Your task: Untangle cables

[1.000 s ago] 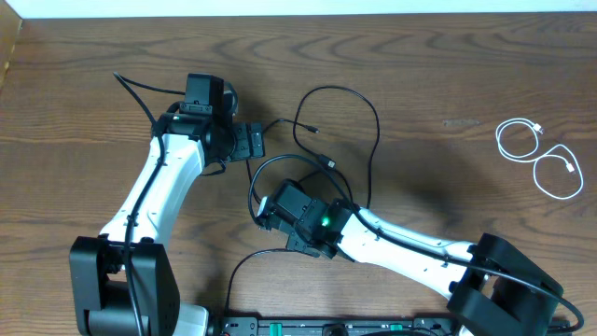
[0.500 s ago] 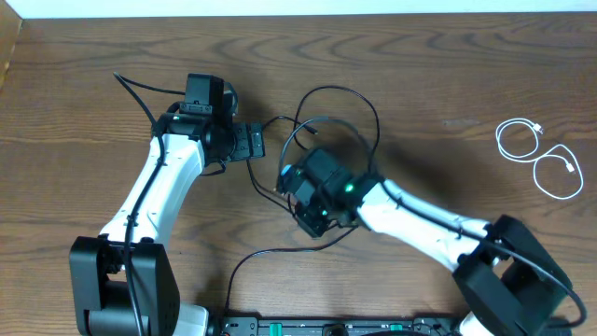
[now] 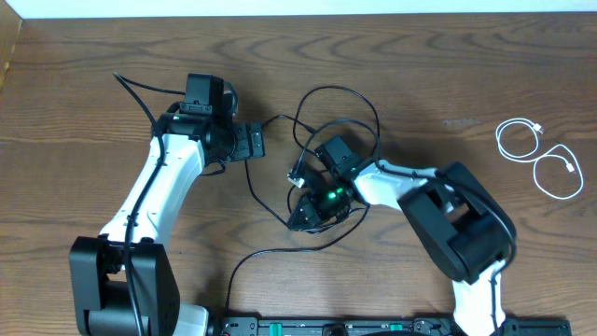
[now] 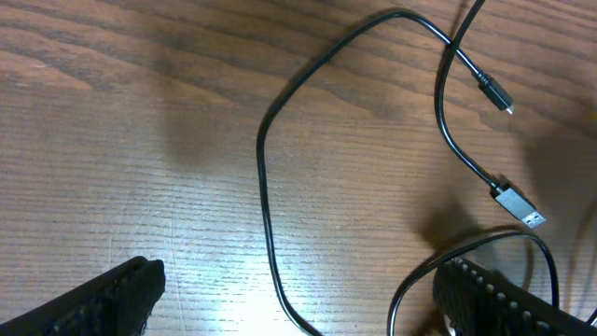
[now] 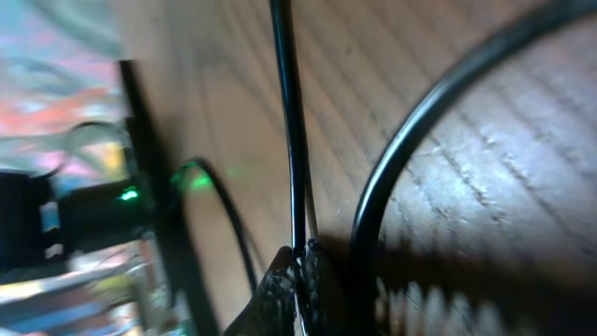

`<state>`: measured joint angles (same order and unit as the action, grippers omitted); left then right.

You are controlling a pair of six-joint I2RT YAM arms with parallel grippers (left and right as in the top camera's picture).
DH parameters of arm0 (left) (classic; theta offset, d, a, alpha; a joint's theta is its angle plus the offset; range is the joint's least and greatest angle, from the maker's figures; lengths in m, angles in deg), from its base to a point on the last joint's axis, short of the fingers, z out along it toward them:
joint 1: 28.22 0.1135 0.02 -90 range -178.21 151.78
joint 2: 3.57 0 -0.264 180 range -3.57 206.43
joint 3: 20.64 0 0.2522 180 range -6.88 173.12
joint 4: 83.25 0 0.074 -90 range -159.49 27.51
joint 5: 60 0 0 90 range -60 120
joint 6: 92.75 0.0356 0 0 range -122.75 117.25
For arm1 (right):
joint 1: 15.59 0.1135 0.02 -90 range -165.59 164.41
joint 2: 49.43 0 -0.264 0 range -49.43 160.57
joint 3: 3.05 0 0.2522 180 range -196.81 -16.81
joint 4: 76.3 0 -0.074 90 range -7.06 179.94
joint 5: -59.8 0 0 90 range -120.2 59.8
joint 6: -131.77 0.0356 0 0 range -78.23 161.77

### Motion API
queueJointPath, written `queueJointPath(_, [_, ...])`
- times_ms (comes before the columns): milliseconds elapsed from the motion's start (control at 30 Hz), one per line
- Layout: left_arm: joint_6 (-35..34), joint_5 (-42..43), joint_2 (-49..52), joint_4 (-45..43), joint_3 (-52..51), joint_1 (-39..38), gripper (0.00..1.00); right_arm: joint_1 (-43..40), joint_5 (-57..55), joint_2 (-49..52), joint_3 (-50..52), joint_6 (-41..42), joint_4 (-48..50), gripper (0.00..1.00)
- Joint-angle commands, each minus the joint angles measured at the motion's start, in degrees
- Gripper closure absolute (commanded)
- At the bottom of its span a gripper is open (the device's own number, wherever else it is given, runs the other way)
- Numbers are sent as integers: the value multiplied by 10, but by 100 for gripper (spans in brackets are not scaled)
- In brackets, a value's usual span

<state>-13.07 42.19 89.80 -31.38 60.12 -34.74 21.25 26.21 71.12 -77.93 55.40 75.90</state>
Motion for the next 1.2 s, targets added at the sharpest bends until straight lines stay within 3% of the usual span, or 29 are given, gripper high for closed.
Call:
queueJointPath(0, [0,7,2,0,4,1,2,-2,72,24,1,13,1,88])
queueJointPath(167, [0,7,2,0,4,1,2,4,71,26,1,4,2,76])
queueJointPath(367, [0,7,2,0,4,1,2,7,81,26,1,-7,0,76])
queueJointPath(833, [0,7,2,0,4,1,2,6,223,26,0,-30,6,71])
queueJointPath(933, [0,7,2,0,4,1,2,7,219,26,0,-30,6,72])
queueJointPath(1033, [0,7,2,0,4,1,2,8,176,26,1,-30,5,81])
queueJointPath(1167, [0,7,2,0,4,1,2,19,128,26,1,-30,5,81])
